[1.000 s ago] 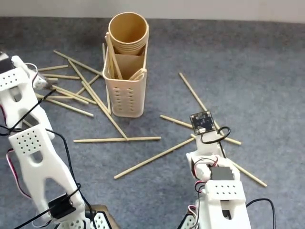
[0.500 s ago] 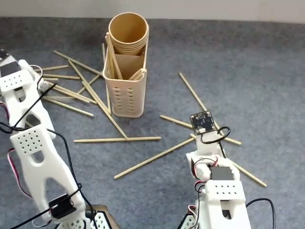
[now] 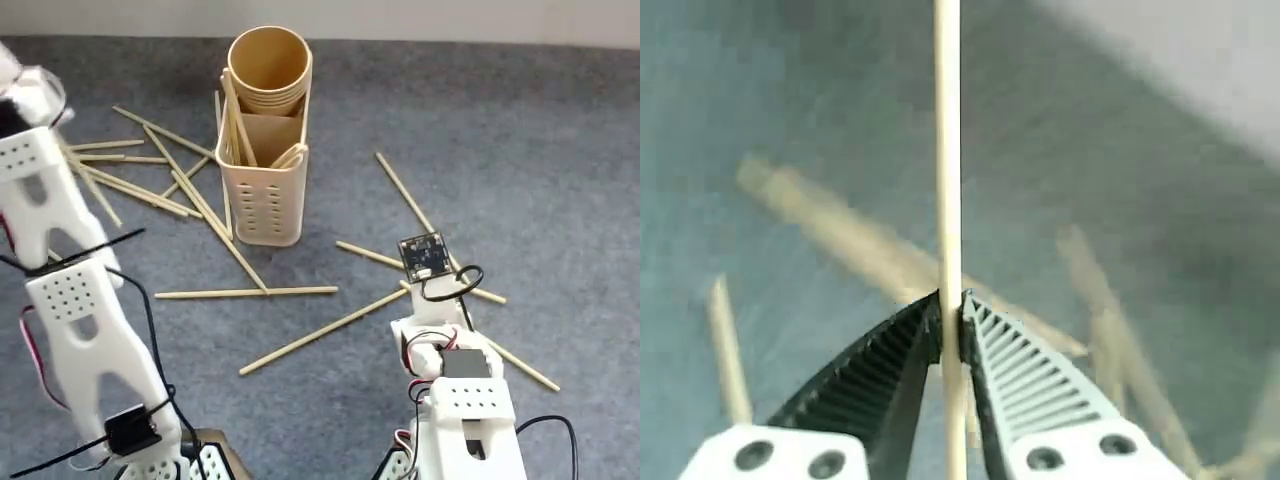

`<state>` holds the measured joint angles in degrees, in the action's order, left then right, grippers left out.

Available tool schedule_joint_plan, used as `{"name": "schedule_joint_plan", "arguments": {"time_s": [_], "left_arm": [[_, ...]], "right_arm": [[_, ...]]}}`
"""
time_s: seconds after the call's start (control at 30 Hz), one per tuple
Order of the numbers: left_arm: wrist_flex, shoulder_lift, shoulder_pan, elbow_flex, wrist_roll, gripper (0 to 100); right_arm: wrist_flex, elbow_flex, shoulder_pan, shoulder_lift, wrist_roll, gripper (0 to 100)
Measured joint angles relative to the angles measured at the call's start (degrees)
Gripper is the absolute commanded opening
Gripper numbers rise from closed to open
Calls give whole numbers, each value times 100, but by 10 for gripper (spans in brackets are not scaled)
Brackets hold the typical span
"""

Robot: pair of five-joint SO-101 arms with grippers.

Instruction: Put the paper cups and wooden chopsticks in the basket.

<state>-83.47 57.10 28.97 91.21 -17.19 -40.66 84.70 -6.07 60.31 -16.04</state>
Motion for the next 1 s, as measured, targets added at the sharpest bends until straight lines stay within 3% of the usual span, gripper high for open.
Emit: {"name": "schedule_joint_plan", "arguments": {"time_s": [0.2,0.33,0.5,0.6,0.7,0.8,1.0], "left_arm": [[897,-1943,-1213,9,589,5],[923,-2936,-2242,53,1319,5],[-484,-3648,-3508,70,1477,5],[-1697,-4070,-3736,-53,1495,5],[-1890,-4712,-3288,-888,1512,5],[-1925,-5512,-3305,-2295,1723,5],[-1688,-7473,-4193,-5196,2664,5]], "right_arm": [[0,0,0,0,0,53],[0,0,0,0,0,53],[0,0,0,0,0,53],[0,0,0,0,0,53],[0,0,0,0,0,53],[0,0,0,0,-62,53],[0,0,0,0,-158,53]]}}
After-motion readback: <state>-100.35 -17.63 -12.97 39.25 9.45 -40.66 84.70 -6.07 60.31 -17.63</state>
